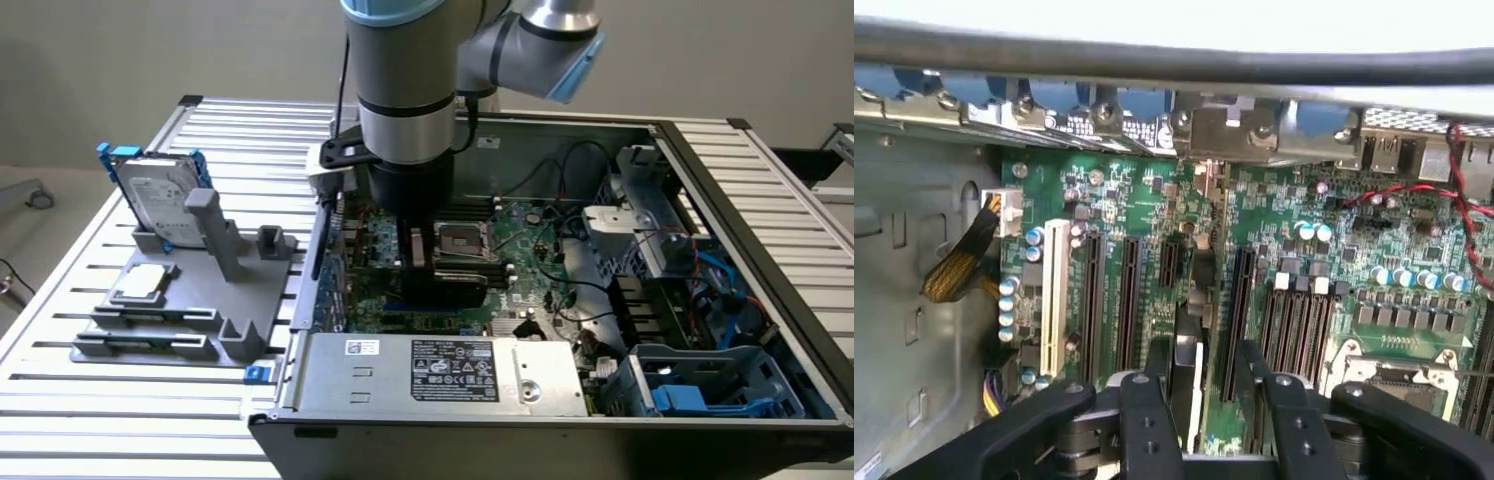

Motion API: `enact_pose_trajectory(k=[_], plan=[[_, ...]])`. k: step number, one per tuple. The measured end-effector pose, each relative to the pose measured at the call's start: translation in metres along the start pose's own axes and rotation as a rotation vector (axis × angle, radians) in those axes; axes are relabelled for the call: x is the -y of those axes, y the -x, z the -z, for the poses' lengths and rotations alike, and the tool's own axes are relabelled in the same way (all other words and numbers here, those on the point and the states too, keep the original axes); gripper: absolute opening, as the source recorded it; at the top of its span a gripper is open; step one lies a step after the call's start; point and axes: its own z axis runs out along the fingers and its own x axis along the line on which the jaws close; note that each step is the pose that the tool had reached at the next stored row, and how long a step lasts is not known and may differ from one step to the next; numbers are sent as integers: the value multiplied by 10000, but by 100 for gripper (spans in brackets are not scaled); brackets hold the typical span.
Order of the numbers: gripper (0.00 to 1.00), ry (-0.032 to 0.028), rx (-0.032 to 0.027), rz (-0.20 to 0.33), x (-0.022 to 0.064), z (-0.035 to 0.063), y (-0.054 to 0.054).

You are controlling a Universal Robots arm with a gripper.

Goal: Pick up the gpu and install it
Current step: 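Insert the gpu into the slot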

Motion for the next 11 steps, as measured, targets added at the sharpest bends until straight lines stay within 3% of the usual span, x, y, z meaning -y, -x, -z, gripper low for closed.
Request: enact_pose_trajectory(k=[6,8,9,11], plan=[[40,31,2,-9,10,131,-2],[31,32,5,-11,10,136,-2],[31,39,3,-12,11,141,-2],[19,67,5,-13,12,154,-3]])
